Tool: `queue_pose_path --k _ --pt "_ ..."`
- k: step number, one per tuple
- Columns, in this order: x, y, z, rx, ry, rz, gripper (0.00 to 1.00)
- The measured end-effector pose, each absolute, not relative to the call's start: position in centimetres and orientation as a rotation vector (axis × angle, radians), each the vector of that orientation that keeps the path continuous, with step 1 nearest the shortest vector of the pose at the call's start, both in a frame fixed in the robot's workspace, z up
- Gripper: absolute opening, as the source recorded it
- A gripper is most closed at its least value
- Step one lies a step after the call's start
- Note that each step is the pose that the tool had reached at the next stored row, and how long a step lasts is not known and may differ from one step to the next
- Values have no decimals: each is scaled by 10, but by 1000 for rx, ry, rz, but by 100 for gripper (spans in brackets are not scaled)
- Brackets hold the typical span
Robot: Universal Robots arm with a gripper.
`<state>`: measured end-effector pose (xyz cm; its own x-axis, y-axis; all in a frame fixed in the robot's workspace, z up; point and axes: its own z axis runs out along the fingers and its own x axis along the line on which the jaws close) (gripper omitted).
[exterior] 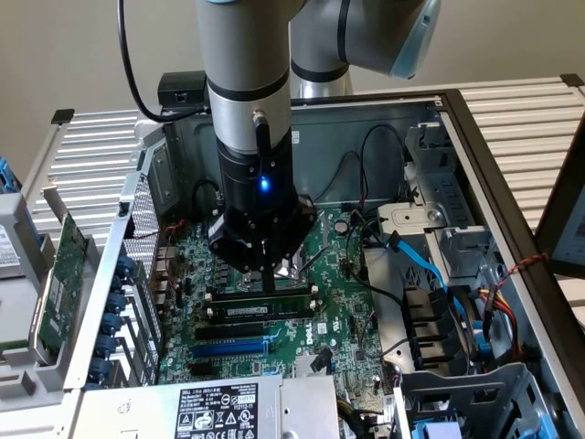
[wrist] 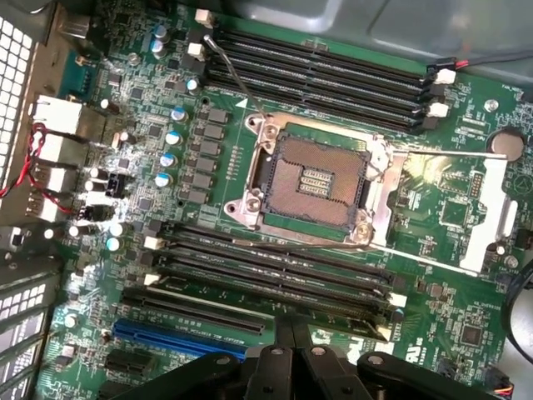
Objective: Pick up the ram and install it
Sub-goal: 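Press down the ram until it locks into place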
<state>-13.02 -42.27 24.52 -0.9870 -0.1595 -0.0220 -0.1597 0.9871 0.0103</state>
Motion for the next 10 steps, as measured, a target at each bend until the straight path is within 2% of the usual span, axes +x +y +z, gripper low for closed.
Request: queue_pose_path --k 10 --pt "-130 -423 245 -12 3120 16 11"
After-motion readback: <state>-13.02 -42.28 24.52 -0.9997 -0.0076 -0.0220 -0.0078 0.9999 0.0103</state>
